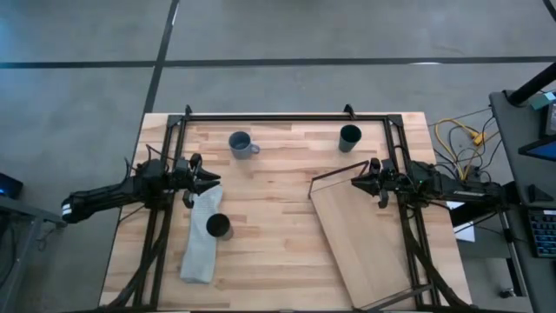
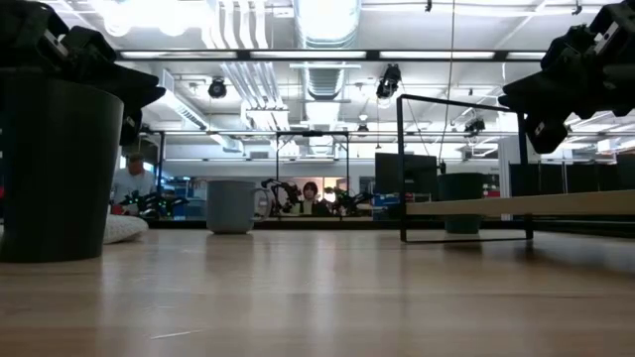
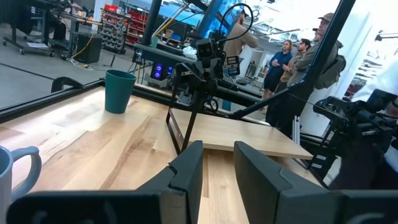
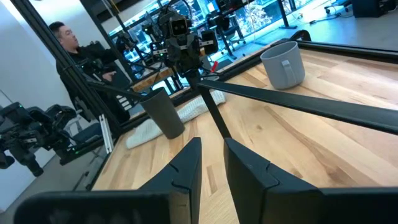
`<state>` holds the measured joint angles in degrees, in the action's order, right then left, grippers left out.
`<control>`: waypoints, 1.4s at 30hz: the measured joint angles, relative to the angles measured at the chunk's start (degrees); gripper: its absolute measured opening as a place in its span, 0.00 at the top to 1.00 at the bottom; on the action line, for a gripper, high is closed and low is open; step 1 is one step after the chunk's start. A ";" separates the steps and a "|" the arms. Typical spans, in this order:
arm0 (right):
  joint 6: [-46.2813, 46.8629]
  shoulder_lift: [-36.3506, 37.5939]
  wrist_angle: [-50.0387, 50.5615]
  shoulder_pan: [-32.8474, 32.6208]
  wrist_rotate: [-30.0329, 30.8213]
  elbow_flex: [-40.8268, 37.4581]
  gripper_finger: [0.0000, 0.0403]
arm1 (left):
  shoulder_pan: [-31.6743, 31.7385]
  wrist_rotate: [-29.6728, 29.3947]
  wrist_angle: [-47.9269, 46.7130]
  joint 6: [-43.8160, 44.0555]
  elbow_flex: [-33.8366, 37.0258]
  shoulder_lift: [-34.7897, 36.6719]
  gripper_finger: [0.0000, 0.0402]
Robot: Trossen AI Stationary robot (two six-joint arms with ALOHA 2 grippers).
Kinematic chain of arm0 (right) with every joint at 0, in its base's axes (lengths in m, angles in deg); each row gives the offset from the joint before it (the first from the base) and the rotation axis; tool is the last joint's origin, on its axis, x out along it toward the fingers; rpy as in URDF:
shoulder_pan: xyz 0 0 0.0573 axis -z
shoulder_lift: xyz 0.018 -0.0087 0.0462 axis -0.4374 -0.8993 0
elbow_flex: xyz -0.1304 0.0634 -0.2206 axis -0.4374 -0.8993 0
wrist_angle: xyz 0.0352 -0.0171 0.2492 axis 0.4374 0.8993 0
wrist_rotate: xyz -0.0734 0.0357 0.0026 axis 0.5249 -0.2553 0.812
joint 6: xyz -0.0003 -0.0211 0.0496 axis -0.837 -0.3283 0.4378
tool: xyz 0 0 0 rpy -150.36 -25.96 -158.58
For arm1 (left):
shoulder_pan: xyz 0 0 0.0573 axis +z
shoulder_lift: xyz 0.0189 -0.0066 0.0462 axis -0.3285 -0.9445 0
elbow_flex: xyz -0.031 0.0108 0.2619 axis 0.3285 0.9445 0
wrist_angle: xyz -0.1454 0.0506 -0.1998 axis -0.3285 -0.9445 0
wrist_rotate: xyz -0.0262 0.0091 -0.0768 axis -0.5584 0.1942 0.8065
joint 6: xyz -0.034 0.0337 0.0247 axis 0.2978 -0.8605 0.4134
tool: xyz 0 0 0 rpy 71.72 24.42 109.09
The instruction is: Stack small to large cups/mugs on shelf
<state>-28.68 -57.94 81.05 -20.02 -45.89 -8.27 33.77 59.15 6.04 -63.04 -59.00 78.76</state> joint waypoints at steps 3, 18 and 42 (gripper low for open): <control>0.01 0.01 0.00 0.01 0.01 0.00 0.84 | 0.01 -0.02 -0.01 0.00 0.00 0.00 0.81; -10.63 -0.01 -0.02 0.01 5.18 0.00 0.84 | 0.02 0.00 0.00 0.00 0.00 0.00 0.81; 36.49 -0.50 0.37 -1.74 -1.51 0.82 0.84 | -0.04 -1.48 0.13 0.00 -0.01 0.00 0.81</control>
<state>7.80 -58.45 81.42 -21.76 -47.40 -7.46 33.73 57.67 6.17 -63.04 -59.01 78.75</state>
